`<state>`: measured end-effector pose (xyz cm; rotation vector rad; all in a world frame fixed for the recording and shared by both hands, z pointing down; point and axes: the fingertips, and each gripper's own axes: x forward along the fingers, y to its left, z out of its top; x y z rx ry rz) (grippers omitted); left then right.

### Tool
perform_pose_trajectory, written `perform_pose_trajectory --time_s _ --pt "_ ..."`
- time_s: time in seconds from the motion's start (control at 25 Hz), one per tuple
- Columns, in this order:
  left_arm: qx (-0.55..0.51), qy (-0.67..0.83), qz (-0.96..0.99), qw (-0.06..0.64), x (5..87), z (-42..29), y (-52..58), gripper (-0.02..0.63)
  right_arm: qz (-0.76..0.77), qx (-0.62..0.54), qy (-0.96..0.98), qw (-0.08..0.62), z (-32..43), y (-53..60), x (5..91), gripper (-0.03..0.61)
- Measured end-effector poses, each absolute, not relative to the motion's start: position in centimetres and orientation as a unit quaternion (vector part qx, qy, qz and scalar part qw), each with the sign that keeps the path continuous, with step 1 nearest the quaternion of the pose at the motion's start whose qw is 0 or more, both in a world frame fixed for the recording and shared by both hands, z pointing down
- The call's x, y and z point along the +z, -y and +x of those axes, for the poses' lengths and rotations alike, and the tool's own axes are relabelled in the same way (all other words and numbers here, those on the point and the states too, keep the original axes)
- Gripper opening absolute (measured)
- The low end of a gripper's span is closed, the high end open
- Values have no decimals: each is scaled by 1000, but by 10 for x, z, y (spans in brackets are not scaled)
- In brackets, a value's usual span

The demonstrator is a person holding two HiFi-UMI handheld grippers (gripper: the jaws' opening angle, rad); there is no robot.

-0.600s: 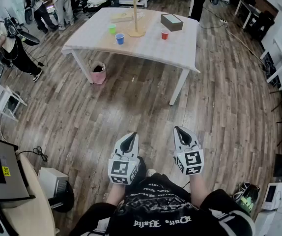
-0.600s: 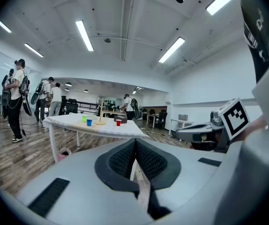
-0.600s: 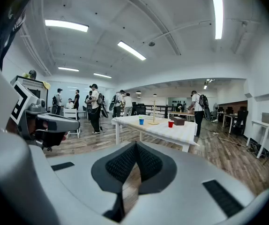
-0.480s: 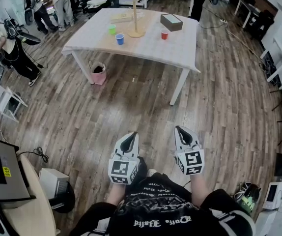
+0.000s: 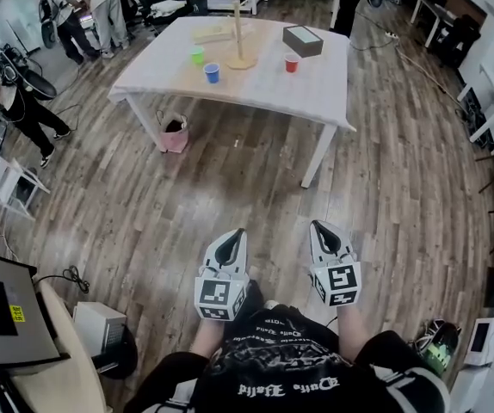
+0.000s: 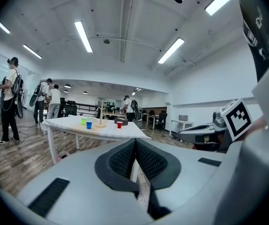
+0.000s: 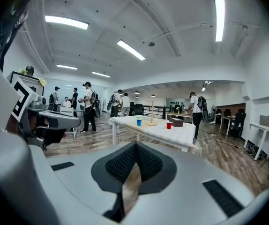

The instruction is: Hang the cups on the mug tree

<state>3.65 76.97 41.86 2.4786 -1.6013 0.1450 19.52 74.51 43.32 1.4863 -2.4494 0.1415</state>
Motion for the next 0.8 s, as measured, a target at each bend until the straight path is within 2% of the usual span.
perform_pose_trajectory --time_s 0.8 --pt "41 517 851 80 424 -49 -626 20 564 57 817 110 129 -616 435 9"
